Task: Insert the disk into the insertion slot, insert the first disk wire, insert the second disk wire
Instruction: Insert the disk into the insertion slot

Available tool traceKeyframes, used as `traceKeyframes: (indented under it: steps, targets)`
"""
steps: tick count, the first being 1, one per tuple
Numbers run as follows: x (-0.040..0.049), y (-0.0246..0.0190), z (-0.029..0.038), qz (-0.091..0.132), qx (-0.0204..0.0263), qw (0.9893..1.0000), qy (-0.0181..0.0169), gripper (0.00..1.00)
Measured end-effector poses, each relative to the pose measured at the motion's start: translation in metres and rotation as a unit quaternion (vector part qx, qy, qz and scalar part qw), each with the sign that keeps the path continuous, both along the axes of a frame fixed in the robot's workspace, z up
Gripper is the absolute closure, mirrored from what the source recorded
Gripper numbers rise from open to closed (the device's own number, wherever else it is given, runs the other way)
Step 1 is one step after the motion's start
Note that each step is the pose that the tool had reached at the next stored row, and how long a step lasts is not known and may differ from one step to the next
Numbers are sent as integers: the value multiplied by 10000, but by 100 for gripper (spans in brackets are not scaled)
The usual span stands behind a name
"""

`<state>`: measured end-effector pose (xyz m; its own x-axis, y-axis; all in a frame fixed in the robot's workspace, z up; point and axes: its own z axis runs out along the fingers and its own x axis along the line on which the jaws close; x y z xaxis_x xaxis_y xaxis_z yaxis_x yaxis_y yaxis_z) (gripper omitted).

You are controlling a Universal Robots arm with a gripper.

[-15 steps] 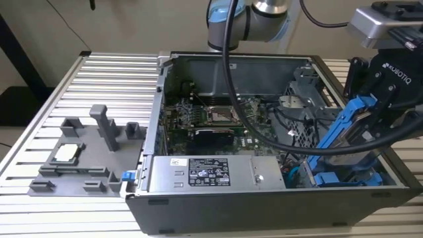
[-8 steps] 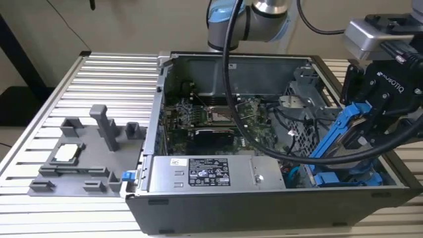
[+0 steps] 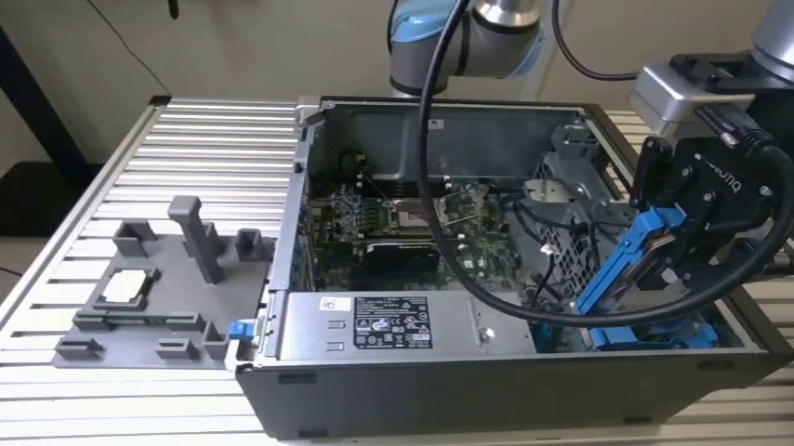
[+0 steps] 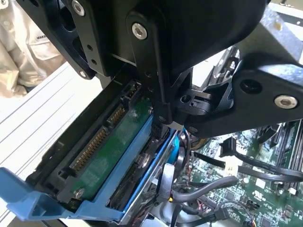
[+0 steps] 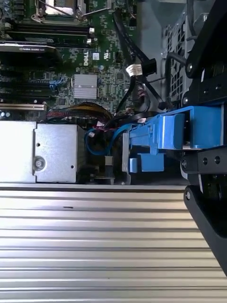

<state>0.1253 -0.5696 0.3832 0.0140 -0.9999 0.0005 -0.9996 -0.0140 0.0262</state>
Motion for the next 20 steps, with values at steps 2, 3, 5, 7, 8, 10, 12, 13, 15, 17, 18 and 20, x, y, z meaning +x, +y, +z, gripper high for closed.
traceKeyframes:
  steps: [2,3,5,7,8,10,12,13,15,17,18,20]
  targets:
    - [0,0,-37,0,0,10000,0,67]
    - [0,0,-55,0,0,10000,0,67]
    - [0,0,-91,0,0,10000,0,67]
    - [0,0,-127,0,0,10000,0,67]
    - [0,0,-144,0,0,10000,0,67]
    - [0,0,-176,0,0,10000,0,67]
    - [0,0,-203,0,0,10000,0,67]
    - [0,0,-214,0,0,10000,0,67]
    - [0,0,-232,0,-1,10000,0,67]
    - [0,0,-236,0,-1,10000,0,67]
    - [0,0,-236,0,-1,10000,0,67]
    - [0,0,-238,0,-1,10000,0,67]
